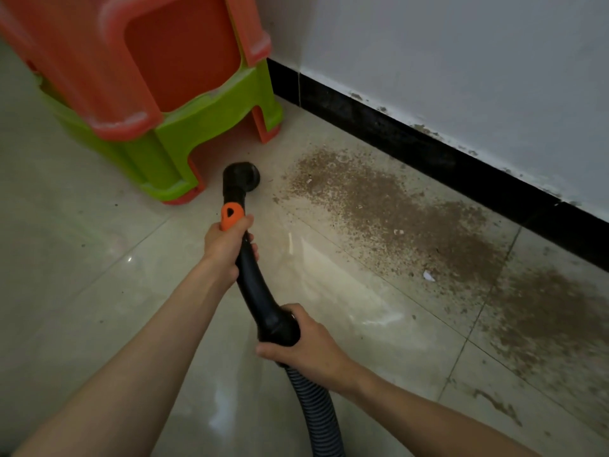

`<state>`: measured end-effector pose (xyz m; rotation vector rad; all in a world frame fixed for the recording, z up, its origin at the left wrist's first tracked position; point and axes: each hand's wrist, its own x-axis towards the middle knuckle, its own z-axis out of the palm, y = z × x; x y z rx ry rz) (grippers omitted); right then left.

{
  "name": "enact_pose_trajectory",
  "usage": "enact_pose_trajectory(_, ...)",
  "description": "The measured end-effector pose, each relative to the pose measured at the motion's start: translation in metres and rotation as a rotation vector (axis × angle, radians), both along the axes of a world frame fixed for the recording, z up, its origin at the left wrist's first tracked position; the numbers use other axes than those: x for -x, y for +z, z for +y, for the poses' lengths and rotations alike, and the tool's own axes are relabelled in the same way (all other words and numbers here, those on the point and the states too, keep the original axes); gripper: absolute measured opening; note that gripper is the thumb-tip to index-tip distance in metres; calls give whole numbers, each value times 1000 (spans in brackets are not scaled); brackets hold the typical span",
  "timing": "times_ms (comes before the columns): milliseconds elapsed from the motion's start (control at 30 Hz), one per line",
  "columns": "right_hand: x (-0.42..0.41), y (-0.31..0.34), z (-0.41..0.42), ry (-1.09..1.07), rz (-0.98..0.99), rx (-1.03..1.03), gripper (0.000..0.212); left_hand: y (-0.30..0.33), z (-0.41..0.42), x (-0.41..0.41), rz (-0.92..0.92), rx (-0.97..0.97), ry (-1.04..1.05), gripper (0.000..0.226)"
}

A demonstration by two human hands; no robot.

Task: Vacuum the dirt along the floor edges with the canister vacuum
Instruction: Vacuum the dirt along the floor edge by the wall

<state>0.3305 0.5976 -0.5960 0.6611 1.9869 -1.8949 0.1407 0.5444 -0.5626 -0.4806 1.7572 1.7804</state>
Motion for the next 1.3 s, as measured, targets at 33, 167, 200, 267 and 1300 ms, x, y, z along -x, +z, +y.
enact_pose_trajectory(33, -6, -2, 0, 0, -22, -6, 66, 3, -1, 5, 15, -46, -13, 22)
enact_pose_trajectory(167, -13, -4, -1, -74, -19, 18, 52, 13, -7, 23, -44, -309, -108, 16)
enact_pose_trajectory(200, -10, -1, 0, -63, -2, 49, 49, 14, -9, 25, -84, -373, -143, 15)
enact_pose_trajectory(267, -4, 6, 3, 0, 25, 133, 44, 15, -14, 28, -152, -459, -185, 17)
enact_pose_trajectory(1300, -2, 0, -16, 22, -122, -47, 48, -30, -30, -20, 22, 150, -106, 40)
